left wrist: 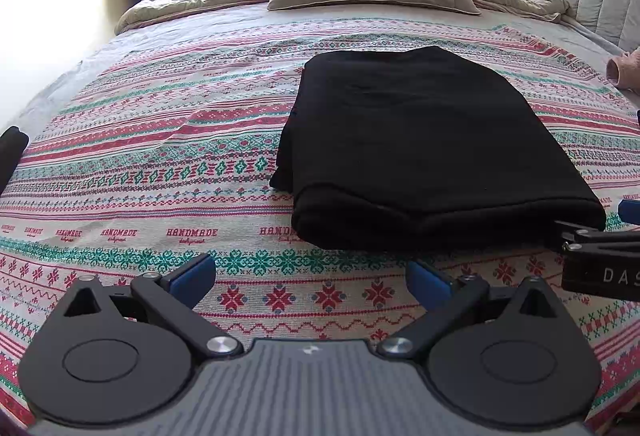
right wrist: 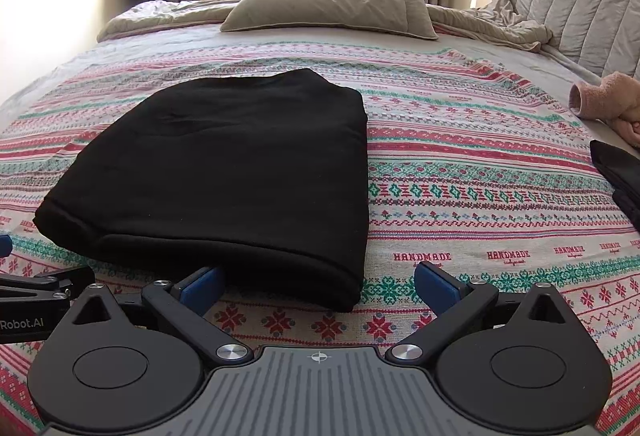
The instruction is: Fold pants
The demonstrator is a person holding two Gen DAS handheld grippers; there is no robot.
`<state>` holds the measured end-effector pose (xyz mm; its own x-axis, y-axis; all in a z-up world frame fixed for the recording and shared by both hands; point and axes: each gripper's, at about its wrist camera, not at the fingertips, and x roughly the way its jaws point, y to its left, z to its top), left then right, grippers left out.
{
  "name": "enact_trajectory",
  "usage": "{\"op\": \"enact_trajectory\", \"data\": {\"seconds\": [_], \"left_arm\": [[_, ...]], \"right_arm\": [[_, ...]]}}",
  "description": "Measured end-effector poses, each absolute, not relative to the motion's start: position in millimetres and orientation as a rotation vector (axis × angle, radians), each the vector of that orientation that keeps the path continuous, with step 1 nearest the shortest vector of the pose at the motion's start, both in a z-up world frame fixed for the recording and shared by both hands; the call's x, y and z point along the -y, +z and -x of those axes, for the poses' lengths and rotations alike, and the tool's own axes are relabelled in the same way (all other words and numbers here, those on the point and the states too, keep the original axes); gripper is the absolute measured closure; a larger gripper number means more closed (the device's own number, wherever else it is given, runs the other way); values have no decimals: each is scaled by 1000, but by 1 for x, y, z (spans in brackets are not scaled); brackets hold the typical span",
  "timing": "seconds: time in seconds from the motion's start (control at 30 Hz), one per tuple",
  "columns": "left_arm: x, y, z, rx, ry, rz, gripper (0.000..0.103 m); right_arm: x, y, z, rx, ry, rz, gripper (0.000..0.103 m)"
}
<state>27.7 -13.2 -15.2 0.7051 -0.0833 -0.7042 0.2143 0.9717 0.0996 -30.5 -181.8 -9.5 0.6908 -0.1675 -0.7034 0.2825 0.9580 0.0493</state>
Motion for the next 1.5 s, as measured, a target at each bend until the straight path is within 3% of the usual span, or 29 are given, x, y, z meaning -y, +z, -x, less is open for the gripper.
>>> {"op": "enact_trajectory", "data": {"seconds": [1.5], "left_arm": [[12,-14,-23,-782,-195,-178,0]], "right_arm": [[180,-12,30,-769,-248,-149,1]]}}
